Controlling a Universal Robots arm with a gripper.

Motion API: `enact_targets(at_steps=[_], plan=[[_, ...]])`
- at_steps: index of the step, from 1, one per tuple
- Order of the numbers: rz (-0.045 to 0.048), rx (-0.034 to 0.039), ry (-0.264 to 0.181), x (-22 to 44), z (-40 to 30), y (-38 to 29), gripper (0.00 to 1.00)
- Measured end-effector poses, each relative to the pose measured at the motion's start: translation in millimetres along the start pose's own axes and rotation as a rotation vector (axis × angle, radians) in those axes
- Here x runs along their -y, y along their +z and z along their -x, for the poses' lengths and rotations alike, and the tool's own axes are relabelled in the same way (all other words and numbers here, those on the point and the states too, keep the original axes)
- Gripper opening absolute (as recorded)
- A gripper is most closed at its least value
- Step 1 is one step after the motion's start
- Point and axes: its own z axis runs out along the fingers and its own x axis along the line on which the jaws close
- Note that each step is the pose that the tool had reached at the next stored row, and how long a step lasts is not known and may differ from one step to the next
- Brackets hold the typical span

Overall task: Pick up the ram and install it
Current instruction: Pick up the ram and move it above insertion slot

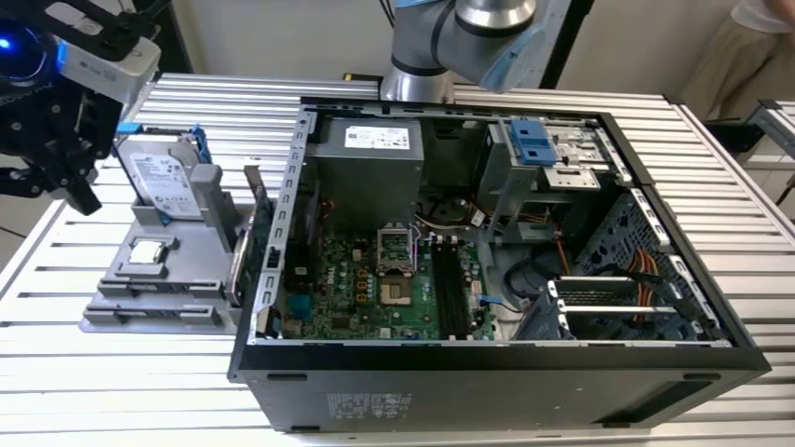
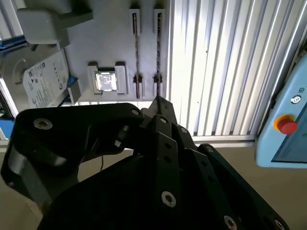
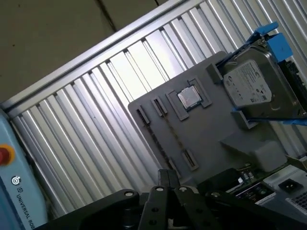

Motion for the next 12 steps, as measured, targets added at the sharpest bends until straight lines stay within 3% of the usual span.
enact_targets(at_steps=[12], plan=[[-0.0044,-0.0088,-0.2,0.0,0.0,0.7,0.0]])
